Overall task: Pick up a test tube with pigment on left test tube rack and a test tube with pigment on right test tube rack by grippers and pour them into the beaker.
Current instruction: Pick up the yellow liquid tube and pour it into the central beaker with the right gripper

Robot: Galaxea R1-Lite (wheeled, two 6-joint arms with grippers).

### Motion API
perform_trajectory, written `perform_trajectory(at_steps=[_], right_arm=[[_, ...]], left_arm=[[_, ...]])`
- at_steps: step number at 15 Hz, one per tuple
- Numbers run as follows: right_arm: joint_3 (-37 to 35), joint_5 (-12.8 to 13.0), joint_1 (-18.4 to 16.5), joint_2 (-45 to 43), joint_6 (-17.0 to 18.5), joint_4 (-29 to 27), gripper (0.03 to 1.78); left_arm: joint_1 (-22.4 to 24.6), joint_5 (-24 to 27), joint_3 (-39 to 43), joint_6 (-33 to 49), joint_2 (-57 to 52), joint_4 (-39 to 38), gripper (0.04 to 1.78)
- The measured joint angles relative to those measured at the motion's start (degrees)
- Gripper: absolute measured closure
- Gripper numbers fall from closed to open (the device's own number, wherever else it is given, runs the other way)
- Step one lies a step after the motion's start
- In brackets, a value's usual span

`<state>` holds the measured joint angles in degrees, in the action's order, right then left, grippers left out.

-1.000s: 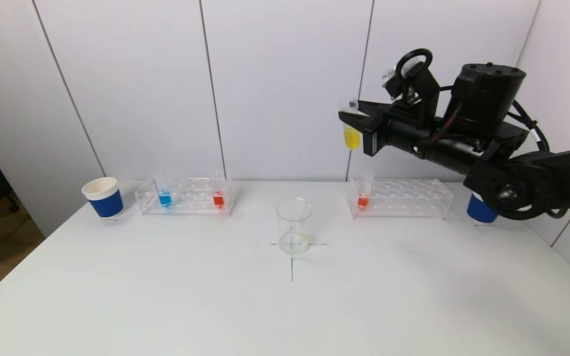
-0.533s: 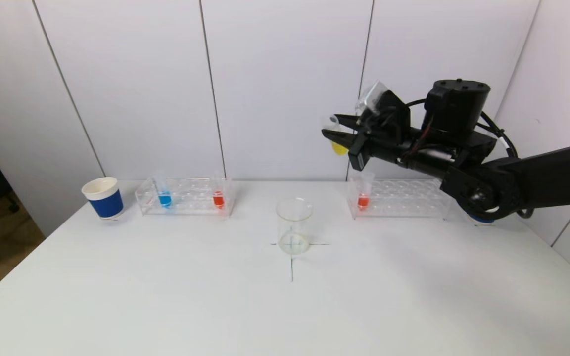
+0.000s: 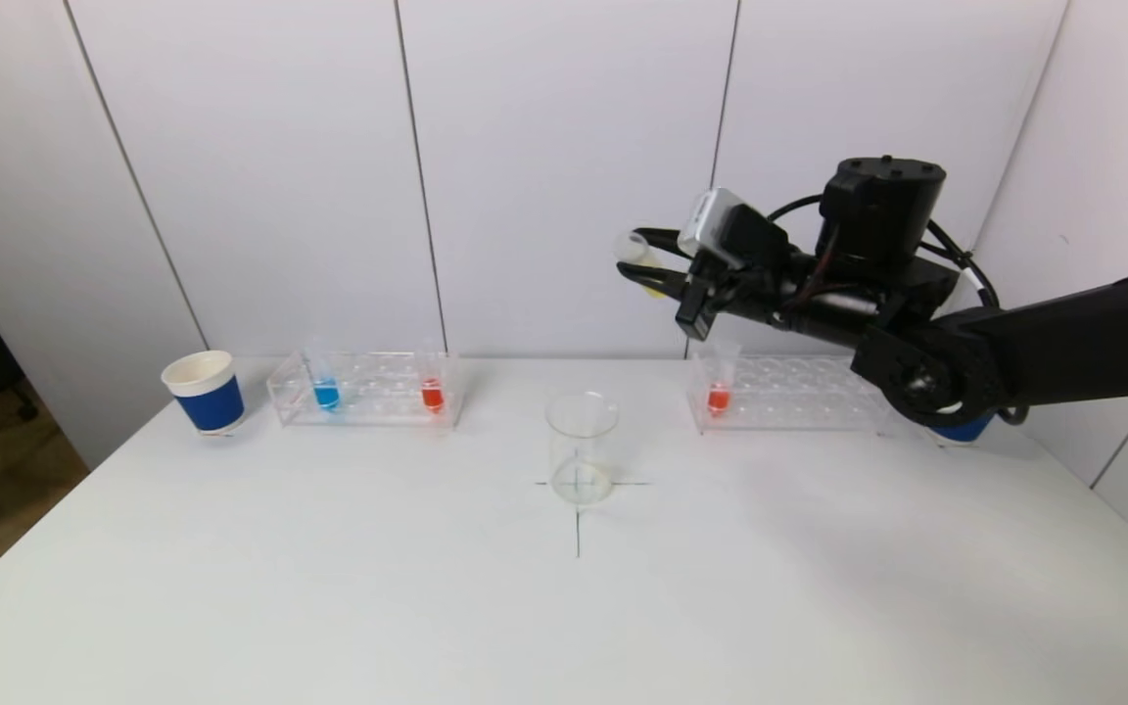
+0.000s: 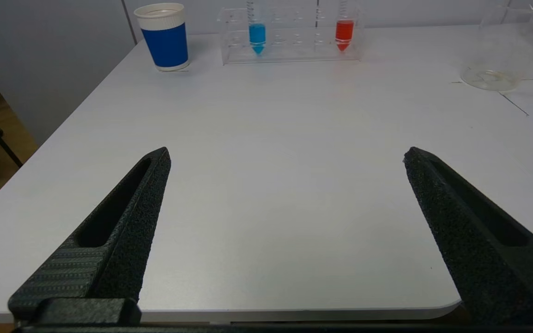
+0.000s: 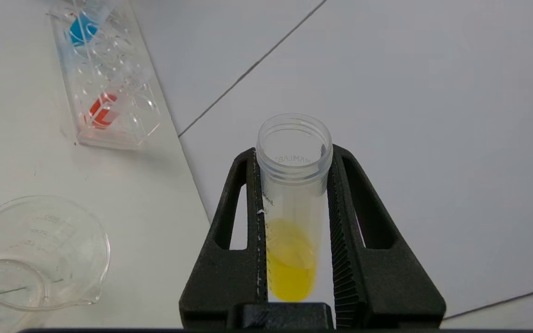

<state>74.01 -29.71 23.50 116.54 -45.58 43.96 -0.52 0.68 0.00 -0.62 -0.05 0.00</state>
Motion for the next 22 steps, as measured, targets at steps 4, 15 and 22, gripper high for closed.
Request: perform_trajectory(at_steps=[4,15,22], right_arm=[[0.40,-0.80,1.46,0.52,-5.13,-0.13,1.36],[-1.50,-5.46,1.66,3.41,-14.36,2.47,1.36],[-3.43,-8.24,0.77,5.75,-17.90,6.58,1.36]], left_arm=[[0.00,0.00,0.00,0.00,0.00,0.00,0.06],[0.00,0.00,0.00,0.00,0.00,0.00,0.06],[0.00,0.02,0.00,0.02,0.00,0.00,0.06]])
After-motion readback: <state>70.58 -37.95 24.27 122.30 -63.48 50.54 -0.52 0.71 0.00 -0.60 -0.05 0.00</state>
